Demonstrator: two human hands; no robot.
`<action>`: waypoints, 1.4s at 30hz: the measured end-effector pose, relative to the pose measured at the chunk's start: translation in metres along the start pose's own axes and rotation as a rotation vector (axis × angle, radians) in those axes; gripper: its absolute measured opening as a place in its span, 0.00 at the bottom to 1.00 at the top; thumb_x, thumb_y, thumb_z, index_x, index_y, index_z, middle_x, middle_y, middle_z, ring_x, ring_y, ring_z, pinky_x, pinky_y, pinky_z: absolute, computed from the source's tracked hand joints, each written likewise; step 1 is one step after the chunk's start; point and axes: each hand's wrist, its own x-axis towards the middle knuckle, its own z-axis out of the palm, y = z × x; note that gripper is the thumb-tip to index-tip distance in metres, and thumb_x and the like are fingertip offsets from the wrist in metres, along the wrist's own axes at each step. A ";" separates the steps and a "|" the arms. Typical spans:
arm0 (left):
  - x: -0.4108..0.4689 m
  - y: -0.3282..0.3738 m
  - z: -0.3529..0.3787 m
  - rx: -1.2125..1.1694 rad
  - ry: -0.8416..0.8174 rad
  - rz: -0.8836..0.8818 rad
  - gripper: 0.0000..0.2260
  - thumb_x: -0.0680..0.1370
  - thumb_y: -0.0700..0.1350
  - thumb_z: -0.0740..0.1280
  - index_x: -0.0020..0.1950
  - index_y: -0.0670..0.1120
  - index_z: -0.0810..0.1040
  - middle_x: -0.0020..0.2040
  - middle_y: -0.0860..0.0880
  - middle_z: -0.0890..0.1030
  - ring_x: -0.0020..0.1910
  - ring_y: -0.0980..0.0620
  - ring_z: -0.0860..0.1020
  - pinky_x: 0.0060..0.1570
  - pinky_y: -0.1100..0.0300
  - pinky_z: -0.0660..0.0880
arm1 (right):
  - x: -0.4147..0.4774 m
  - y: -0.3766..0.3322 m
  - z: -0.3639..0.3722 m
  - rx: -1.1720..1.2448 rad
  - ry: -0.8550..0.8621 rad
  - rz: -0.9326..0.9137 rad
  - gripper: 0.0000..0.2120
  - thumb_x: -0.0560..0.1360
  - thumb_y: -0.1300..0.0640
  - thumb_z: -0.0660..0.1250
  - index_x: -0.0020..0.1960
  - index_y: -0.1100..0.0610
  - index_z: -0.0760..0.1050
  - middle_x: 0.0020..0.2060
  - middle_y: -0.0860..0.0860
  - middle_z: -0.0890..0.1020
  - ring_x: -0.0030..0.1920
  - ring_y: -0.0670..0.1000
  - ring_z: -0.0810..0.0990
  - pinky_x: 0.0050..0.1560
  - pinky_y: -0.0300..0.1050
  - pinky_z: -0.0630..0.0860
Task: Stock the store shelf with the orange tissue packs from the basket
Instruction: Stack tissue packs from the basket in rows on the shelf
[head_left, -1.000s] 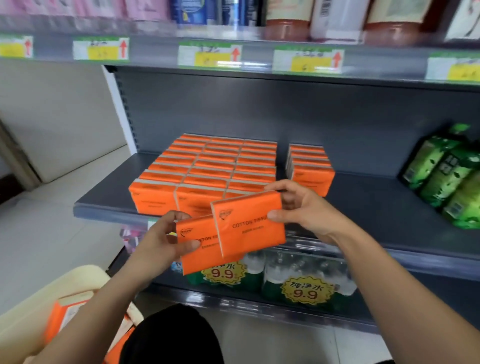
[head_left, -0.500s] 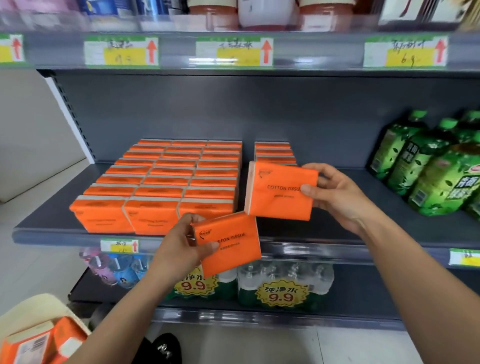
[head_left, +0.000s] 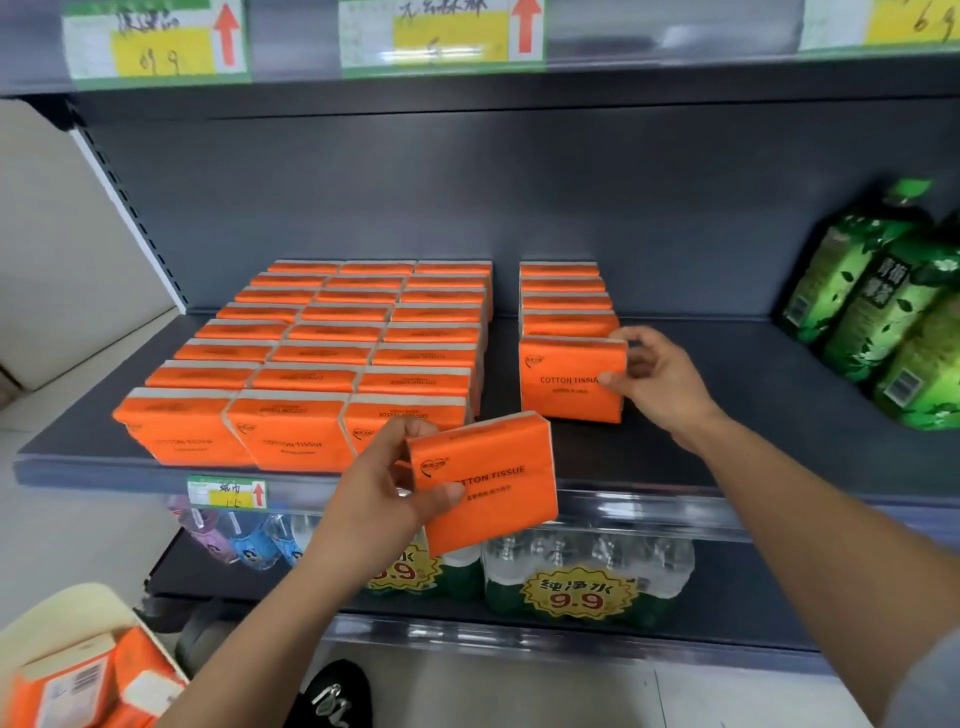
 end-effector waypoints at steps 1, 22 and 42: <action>0.001 0.001 0.000 -0.001 -0.003 0.010 0.16 0.65 0.47 0.75 0.46 0.61 0.73 0.45 0.55 0.81 0.47 0.48 0.80 0.41 0.47 0.81 | 0.004 0.002 0.002 -0.028 0.016 -0.010 0.19 0.72 0.66 0.71 0.59 0.51 0.73 0.53 0.51 0.79 0.53 0.49 0.77 0.49 0.44 0.77; 0.015 0.032 0.020 0.131 -0.064 0.130 0.17 0.72 0.43 0.74 0.51 0.60 0.71 0.47 0.53 0.81 0.50 0.51 0.80 0.47 0.45 0.80 | -0.039 -0.041 0.002 0.061 -0.070 -0.197 0.10 0.69 0.47 0.73 0.48 0.48 0.80 0.44 0.48 0.81 0.43 0.46 0.77 0.40 0.40 0.72; 0.031 0.022 0.030 1.334 0.025 0.298 0.36 0.76 0.53 0.66 0.78 0.45 0.51 0.79 0.46 0.53 0.77 0.47 0.51 0.74 0.48 0.49 | -0.023 0.010 -0.014 -0.195 0.004 -0.114 0.19 0.69 0.60 0.77 0.55 0.47 0.75 0.47 0.45 0.79 0.49 0.48 0.79 0.55 0.51 0.78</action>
